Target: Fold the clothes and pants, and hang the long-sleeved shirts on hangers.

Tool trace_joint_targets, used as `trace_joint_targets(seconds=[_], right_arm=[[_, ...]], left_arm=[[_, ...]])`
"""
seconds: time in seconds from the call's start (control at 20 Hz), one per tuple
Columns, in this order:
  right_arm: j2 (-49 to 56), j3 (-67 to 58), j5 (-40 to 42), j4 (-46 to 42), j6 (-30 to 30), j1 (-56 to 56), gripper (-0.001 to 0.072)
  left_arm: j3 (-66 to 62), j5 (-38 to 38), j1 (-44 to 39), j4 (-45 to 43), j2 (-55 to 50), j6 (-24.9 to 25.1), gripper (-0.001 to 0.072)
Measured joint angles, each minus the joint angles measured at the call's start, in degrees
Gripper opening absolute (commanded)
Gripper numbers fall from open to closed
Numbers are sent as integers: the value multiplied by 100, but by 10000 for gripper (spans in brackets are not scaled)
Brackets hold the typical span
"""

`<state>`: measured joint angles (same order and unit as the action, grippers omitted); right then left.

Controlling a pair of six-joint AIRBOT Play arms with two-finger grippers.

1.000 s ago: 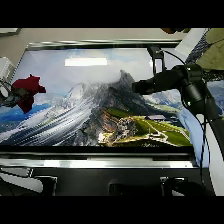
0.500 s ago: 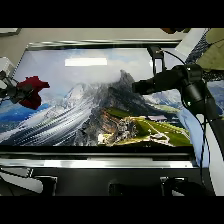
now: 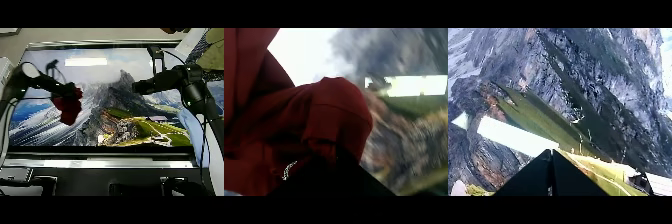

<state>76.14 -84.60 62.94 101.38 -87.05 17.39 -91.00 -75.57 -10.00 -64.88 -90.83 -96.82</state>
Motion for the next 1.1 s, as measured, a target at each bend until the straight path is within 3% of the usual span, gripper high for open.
trace_joint_targets(seconds=[0.25,0.3,0.35,0.45,0.5,0.7,1.05,1.1], right_arm=[[2,0,0,0,0,0,32],[2,0,0,0,0,0,32],[0,0,0,0,0,0,32],[0,0,-2,0,0,0,32],[2,0,-7,2,0,0,32],[0,0,-164,4,0,0,32],[0,0,-461,247,240,0,55],[0,0,-468,258,385,-15,105]], left_arm=[[420,90,-1727,85,31,-225,17],[531,170,-1978,94,31,-293,50],[643,278,-2208,96,33,-420,175],[796,424,-2500,111,37,-629,633],[841,435,-2557,122,50,-726,698],[933,7,-2236,-129,337,-802,685],[962,-1049,-699,-1091,1362,-448,684],[962,-1137,-516,-1189,1436,-422,684]])
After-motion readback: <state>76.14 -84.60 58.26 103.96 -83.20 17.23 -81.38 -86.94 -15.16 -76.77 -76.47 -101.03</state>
